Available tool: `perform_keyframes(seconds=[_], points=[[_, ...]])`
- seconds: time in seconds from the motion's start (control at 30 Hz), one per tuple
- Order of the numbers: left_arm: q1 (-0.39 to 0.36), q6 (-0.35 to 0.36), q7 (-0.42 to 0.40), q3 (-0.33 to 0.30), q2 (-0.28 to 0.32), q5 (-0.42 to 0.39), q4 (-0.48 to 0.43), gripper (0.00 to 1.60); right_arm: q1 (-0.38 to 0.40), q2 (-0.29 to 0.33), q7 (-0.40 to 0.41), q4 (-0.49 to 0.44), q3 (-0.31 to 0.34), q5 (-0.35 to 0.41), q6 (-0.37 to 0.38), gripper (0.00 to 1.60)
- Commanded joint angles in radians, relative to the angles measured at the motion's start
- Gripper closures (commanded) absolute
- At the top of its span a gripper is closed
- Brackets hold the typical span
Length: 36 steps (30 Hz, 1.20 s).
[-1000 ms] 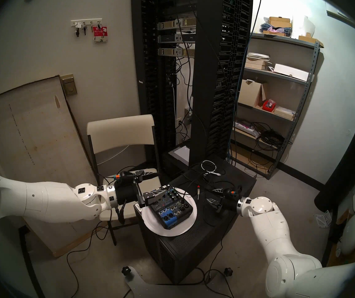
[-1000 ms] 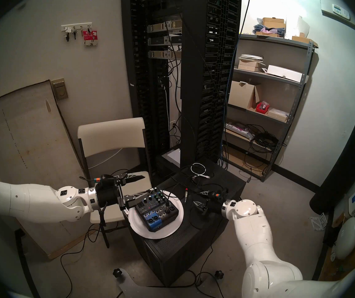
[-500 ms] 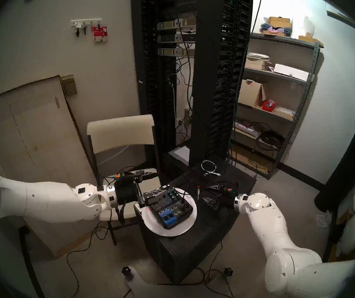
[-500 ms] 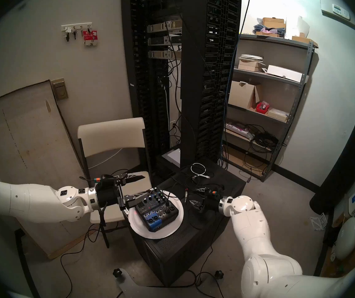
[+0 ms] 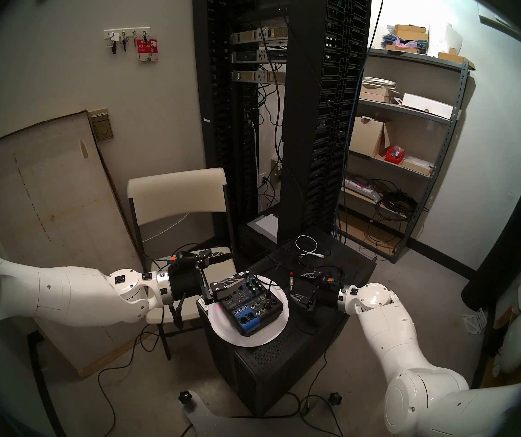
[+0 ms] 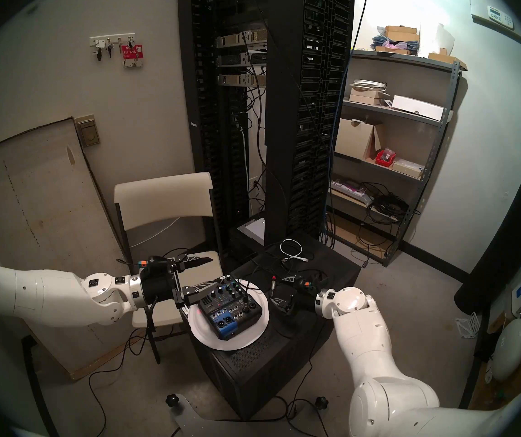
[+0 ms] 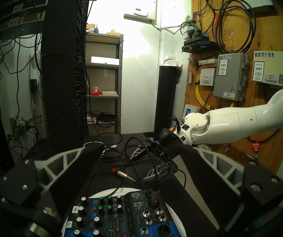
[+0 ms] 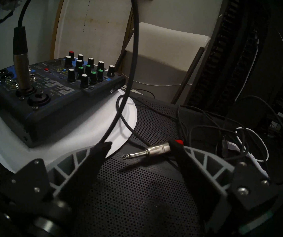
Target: Insert aux cable
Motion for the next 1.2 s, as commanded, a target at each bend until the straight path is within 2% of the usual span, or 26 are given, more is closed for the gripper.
perform_keyframes(seconds=[0.0,0.13,0.47,0.87,1.17], points=[[-0.013,-0.004,0.000,-0.011,-0.001,0.002,0.000,0.00,-0.001,-0.015,-0.063,-0.024,-0.018,-0.038,-0.013,0.23],[-0.013,-0.004,0.000,-0.011,-0.001,0.001,0.000,0.00,0.001,-0.027,-0.107,-0.022,-0.021,-0.061,-0.024,0.24],[-0.013,-0.004,0.000,-0.010,-0.001,0.001,0.000,0.00,0.004,-0.037,-0.152,-0.029,-0.023,-0.094,-0.020,0.26],[-0.013,-0.004,0.000,-0.010,-0.001,0.001,0.000,0.00,0.012,-0.044,-0.187,-0.022,-0.018,-0.128,-0.006,0.51],[-0.013,-0.005,0.000,-0.010,-0.001,0.001,0.000,0.00,0.010,-0.038,-0.200,-0.026,-0.007,-0.149,0.026,0.53]])
